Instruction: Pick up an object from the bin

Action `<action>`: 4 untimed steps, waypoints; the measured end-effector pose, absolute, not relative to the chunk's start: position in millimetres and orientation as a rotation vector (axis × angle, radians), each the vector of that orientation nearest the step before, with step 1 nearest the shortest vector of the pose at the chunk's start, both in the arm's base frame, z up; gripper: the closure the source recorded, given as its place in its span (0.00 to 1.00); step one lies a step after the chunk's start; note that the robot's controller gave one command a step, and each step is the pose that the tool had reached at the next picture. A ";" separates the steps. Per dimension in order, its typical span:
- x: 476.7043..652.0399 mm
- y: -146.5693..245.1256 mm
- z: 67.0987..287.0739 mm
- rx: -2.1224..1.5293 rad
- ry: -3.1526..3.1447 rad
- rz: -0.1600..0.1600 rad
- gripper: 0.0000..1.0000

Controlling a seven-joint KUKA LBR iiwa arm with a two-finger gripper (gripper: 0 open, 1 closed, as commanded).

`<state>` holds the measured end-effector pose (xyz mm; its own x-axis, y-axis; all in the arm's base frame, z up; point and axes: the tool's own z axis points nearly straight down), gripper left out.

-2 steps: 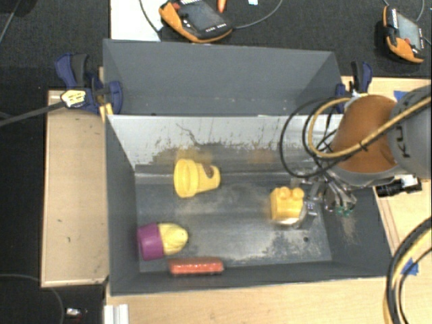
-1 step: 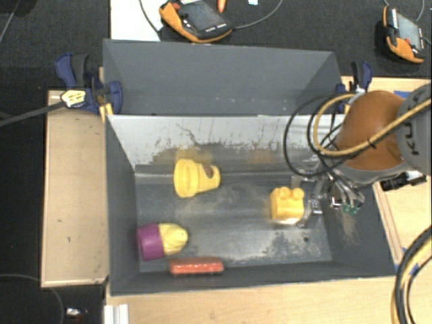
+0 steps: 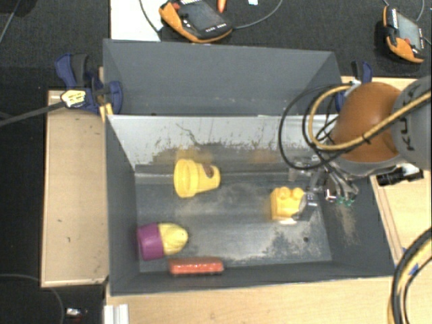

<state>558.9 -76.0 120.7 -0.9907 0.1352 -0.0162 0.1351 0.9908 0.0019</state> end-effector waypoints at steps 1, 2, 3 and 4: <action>551.0 -80.1 71.8 0.013 3.131 -0.002 1.00; 551.0 -80.1 71.8 0.013 3.130 -0.002 1.00; 550.3 -80.5 71.9 -0.003 3.132 -0.002 1.00; 572.6 -87.2 71.2 -0.173 3.121 -0.004 1.00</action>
Offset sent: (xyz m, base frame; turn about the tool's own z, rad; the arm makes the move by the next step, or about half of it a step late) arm 0.0000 0.0000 0.0000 0.0000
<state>572.6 -87.2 71.2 -0.9938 -0.1105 -0.0157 -0.1104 0.9939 -0.0032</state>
